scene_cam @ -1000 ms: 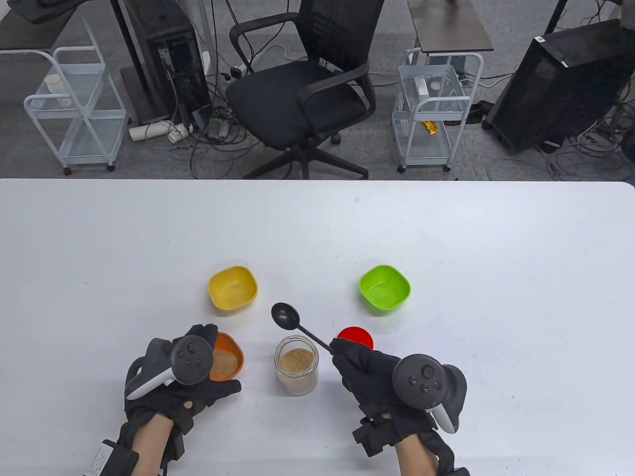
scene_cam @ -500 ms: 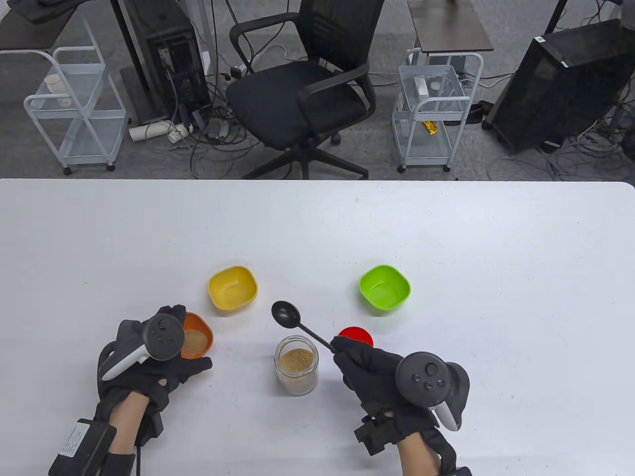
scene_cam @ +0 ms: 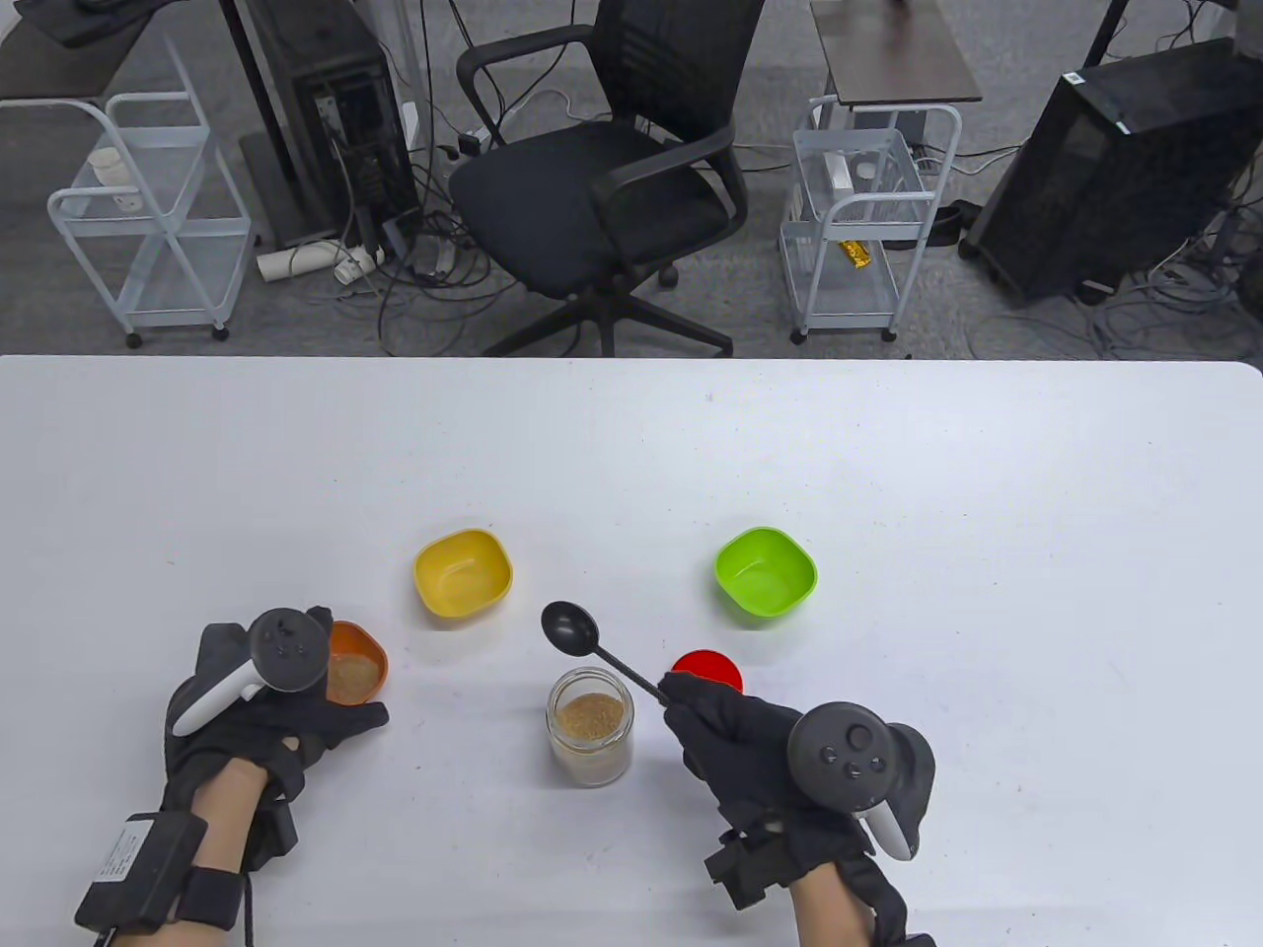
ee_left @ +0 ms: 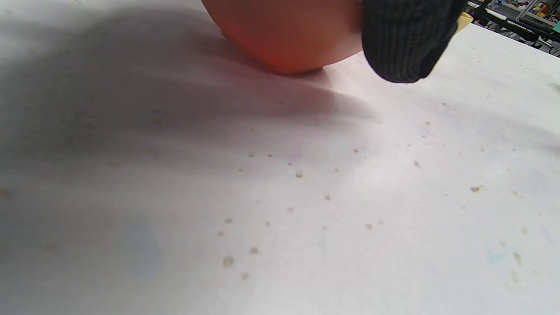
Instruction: Scoop brown sugar granules from jar into dishes
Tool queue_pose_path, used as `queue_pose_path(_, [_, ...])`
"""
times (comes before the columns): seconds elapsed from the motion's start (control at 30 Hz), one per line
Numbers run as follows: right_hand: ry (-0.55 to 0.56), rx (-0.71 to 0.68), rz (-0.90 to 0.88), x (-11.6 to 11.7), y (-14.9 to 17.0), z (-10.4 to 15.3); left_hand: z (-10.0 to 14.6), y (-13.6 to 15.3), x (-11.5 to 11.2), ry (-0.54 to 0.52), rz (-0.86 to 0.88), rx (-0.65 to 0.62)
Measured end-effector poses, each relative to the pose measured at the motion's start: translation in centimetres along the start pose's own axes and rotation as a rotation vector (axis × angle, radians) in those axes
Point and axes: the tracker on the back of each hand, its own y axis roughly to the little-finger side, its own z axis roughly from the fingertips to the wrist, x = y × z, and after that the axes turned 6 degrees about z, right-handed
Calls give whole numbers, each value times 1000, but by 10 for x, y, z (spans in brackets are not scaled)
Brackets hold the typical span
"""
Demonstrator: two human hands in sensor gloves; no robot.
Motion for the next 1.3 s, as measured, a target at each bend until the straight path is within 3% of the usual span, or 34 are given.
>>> queue_pose_path(0.17, [5,3,-2,-1,0,1,2,-10,13,96,-83,34])
queue_pose_path(0.4, [4,6,-2,-1,1,1,4,-42,48,5,-129,-15])
queue_pose_path(0.53, [3,8,1,-1,1,1,-8,-66,57,0,-181,-35])
queue_pose_path(1.07, [11,31,-5,-6,7,1,-83,-116,58,110,-384,-25])
queue_pose_path(1.3, [13,42,-2,-8,9,1,-108,-127,49,199,-365,-33])
